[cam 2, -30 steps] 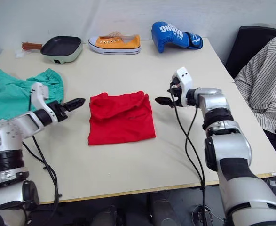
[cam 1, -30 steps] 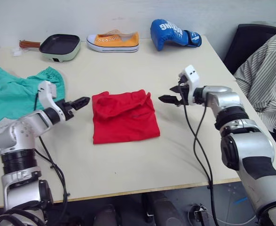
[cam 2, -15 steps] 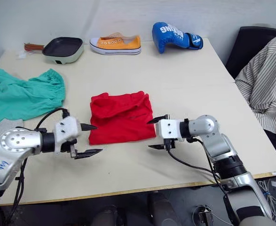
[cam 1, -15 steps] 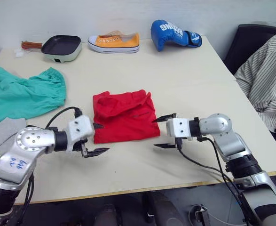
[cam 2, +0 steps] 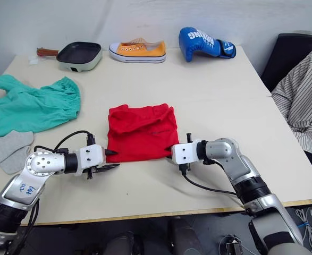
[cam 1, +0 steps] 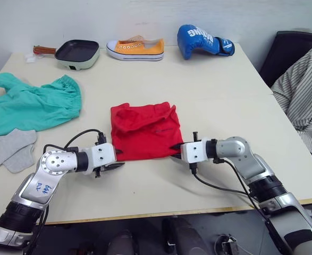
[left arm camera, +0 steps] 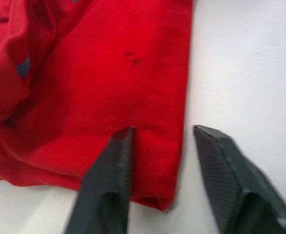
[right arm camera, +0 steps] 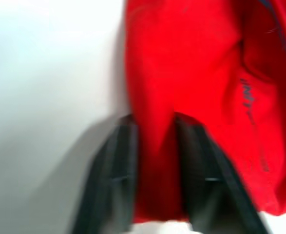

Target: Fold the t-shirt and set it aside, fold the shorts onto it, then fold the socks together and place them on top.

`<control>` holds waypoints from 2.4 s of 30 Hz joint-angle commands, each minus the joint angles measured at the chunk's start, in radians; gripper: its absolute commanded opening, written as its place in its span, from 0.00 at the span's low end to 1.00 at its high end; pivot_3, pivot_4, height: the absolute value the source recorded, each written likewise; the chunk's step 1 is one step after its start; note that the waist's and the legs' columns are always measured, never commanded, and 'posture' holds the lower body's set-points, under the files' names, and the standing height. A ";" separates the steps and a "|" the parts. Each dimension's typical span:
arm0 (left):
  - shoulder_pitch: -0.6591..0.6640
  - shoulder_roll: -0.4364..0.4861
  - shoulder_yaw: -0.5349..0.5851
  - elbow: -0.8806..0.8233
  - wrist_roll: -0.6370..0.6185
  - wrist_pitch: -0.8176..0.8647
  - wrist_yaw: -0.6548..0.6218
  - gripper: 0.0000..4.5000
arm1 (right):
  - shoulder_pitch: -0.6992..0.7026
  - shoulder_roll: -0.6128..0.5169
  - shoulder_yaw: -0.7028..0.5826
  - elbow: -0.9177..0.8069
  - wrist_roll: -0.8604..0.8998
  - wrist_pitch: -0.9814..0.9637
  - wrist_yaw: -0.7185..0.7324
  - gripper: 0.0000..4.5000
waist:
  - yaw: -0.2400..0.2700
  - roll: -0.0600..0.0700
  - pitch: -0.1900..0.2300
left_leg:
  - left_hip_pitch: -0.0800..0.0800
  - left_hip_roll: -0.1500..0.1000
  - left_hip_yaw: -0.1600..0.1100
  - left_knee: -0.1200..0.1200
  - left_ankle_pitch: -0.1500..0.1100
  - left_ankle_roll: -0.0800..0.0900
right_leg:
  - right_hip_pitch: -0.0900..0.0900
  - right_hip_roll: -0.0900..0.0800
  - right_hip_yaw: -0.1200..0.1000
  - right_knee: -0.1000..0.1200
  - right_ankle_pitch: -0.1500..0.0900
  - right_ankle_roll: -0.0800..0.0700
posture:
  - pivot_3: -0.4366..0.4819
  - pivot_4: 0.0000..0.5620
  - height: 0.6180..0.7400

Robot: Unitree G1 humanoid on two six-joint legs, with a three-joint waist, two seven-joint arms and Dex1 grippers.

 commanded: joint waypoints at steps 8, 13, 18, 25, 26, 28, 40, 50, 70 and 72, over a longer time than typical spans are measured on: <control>0.172 0.155 0.082 -0.319 -0.281 0.198 -0.292 0.01 | 0.282 -0.239 -0.111 -0.475 0.287 0.359 0.192 0.00 | 0.008 0.000 0.000 | -0.002 0.001 -0.002 -0.005 -0.001 0.000 | -0.002 0.000 -0.001 -0.003 -0.001 -0.001 | 0.48 0.27 1.00; 0.260 0.154 0.036 -0.323 -0.178 0.111 -0.256 0.01 | 0.424 -0.291 -0.146 -0.590 0.303 0.359 0.163 0.00 | 0.010 0.000 0.000 | 0.000 0.000 -0.002 -0.005 -0.001 0.000 | -0.001 0.001 -0.001 -0.003 -0.001 -0.001 | 0.48 0.27 1.00; 0.304 0.101 -0.003 -0.247 -0.093 0.062 -0.180 0.00 | 0.499 -0.296 -0.159 -0.601 0.271 0.336 0.093 0.05 | 0.011 -0.001 0.000 | 0.000 0.000 -0.002 -0.005 -0.001 0.000 | 0.000 0.001 -0.001 -0.003 -0.001 -0.001 | 0.48 0.27 1.00; 0.375 0.105 0.120 -0.227 -0.330 0.211 -0.258 0.40 | 0.582 -0.362 -0.322 -0.753 0.578 0.586 0.136 0.47 | 0.015 0.000 0.000 | 0.005 -0.001 -0.003 -0.005 -0.002 0.003 | 0.007 0.000 -0.001 -0.007 0.001 0.002 | 0.48 0.27 1.00; 0.406 0.124 0.174 -0.253 -0.405 0.249 -0.293 0.47 | 0.591 -0.379 -0.372 -0.776 0.664 0.636 0.158 0.47 | 0.014 -0.001 0.000 | 0.004 0.000 -0.003 -0.005 -0.002 0.003 | 0.007 0.000 -0.001 -0.007 0.001 0.002 | 0.48 0.27 1.00; 0.437 0.158 0.262 -0.308 -0.527 0.324 -0.335 0.61 | 0.576 -0.388 -0.425 -0.789 0.768 0.708 0.153 0.47 | 0.007 -0.005 0.001 | 0.004 0.000 -0.004 -0.006 -0.002 0.002 | 0.007 0.001 -0.002 -0.007 0.001 0.002 | 0.48 0.27 1.00; 0.124 0.075 0.028 -0.247 -0.434 0.405 -0.289 0.03 | 0.365 -0.240 -0.151 -0.619 0.545 0.734 -0.005 0.00 | 0.015 -0.006 0.001 | -0.002 -0.002 -0.005 -0.013 -0.002 0.003 | 0.004 0.001 -0.002 -0.018 0.002 0.003 | 0.48 0.27 1.00; -0.152 -0.145 -0.055 0.032 -0.269 0.480 -0.101 0.01 | 0.346 -0.204 -0.010 -0.424 0.292 0.530 -0.016 0.00 | 0.014 -0.009 -0.001 | -0.010 0.000 -0.005 0.002 -0.002 0.004 | -0.002 0.001 -0.003 -0.011 0.004 0.006 | 0.48 0.27 1.00; -0.157 -0.062 0.207 -0.086 -0.518 0.703 -0.196 0.01 | 0.340 -0.152 -0.059 -0.255 0.279 0.362 0.008 0.00 | 0.025 -0.016 -0.005 | 0.004 0.000 -0.004 0.002 -0.001 0.004 | 0.013 -0.002 -0.003 -0.011 0.006 0.005 | 0.48 0.27 1.00; -0.158 -0.061 0.185 -0.108 -0.517 0.688 -0.209 0.01 | 0.334 -0.156 -0.060 -0.259 0.280 0.365 0.014 0.00 | 0.029 -0.016 -0.005 | 0.006 0.000 -0.004 0.001 -0.001 0.004 | 0.015 -0.001 -0.003 -0.012 0.006 0.004 | 0.48 0.27 1.00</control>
